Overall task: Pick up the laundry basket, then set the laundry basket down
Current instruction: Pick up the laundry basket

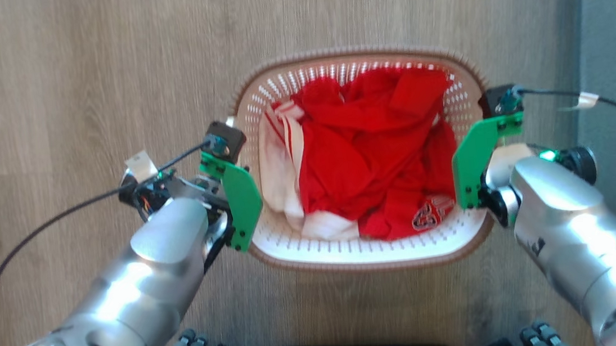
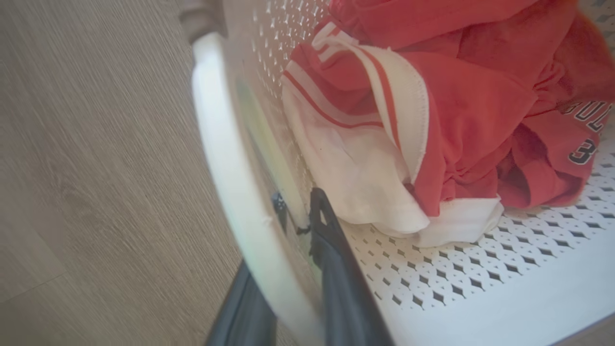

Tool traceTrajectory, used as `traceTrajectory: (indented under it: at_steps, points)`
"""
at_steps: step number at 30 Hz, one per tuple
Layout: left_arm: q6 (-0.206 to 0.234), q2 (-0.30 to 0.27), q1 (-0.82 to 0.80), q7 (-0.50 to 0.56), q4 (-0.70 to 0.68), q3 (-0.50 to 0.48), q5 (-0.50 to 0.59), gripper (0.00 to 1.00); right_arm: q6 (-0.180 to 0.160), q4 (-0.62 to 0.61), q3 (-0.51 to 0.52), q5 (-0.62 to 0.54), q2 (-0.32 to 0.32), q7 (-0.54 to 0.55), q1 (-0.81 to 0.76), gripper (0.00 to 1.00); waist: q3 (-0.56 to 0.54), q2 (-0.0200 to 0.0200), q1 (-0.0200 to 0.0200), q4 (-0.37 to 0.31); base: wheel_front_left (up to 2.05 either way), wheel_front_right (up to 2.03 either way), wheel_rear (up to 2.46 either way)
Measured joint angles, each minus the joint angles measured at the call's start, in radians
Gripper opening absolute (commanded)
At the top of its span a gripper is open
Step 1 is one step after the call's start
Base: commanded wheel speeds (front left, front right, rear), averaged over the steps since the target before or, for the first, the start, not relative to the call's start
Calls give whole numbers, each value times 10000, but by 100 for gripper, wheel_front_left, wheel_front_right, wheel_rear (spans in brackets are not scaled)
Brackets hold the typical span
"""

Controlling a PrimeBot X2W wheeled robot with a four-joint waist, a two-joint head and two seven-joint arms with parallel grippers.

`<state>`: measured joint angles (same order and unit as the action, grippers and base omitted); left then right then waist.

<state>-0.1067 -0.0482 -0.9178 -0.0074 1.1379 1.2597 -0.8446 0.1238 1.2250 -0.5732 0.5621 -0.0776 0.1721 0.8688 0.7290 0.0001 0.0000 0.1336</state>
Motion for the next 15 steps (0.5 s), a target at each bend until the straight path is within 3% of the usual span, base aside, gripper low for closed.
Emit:
traceTrajectory:
  at_steps: [15]
  points:
    - [0, -443, 1267, 1404, -633, 31, 903, 0, -4, -1039, -1137, 1099, -44, 1630, -1225, 0, -2238, 0, 0, -134, 0, 0, 0]
